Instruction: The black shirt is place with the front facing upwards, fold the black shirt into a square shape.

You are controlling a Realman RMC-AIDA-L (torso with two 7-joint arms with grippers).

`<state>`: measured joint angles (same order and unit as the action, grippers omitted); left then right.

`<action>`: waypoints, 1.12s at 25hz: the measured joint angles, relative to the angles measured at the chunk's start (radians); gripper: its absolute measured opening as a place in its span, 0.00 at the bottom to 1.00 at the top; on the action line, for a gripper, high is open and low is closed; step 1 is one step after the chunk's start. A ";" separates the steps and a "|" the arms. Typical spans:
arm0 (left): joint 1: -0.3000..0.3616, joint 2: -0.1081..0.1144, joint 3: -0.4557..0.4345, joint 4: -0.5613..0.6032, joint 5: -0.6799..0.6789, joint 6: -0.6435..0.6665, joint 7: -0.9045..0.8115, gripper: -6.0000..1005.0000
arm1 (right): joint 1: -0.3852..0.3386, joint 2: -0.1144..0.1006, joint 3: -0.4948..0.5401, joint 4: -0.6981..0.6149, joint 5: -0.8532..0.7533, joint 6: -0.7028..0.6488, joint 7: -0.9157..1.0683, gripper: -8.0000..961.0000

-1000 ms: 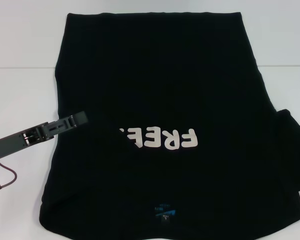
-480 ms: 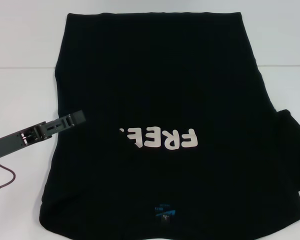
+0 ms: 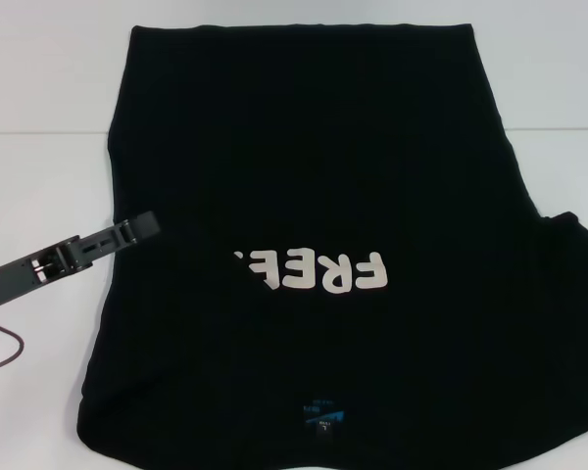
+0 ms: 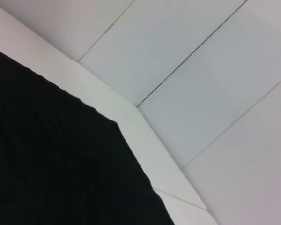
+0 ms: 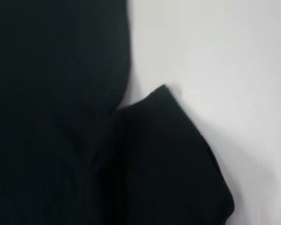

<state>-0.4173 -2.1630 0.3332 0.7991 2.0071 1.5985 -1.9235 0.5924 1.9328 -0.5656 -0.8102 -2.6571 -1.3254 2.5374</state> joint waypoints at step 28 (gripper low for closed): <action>0.013 0.007 -0.089 0.005 -0.103 0.103 -0.010 0.92 | 0.047 0.028 -0.008 -0.124 0.204 -0.245 -0.040 0.02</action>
<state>-0.4044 -2.1559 0.2439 0.8045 1.9044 1.7011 -1.9335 0.6394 1.9613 -0.5735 -0.9340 -2.4527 -1.5709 2.4970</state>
